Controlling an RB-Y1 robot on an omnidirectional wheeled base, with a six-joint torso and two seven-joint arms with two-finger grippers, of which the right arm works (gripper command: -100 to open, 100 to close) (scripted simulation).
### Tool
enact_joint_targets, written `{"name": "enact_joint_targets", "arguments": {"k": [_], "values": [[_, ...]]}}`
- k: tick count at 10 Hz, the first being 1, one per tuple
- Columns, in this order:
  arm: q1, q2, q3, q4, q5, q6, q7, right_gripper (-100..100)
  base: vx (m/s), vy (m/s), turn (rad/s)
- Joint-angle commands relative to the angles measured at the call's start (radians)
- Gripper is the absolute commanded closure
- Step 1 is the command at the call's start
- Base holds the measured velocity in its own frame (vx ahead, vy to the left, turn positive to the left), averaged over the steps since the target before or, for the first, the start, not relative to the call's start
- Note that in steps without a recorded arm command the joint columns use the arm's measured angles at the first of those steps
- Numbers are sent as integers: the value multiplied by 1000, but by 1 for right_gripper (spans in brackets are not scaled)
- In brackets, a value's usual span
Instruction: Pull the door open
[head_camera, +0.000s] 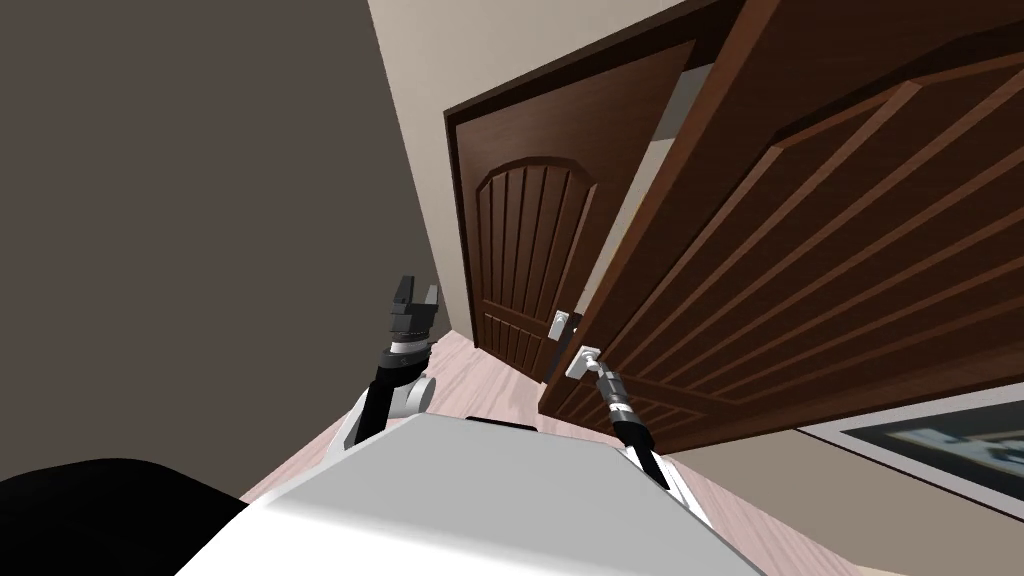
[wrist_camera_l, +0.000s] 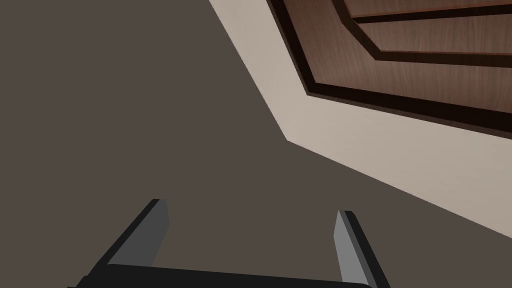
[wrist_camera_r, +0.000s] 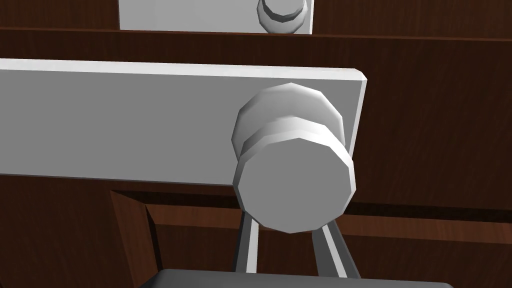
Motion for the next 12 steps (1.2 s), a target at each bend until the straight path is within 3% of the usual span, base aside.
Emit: {"name": "enact_joint_targets", "arguments": {"k": [1,3,4,12], "values": [[14,-11,25,-5,5,-21,-18,100,-227,-58,131],[30,-32,46,-13,8,-45,-39,100,-222,-74,154],[23,-37,28,-9,4,-26,-36,100,-94,-31,16],[97,-110,74,-9,20,-152,-111,100,-211,-72,130]]}}
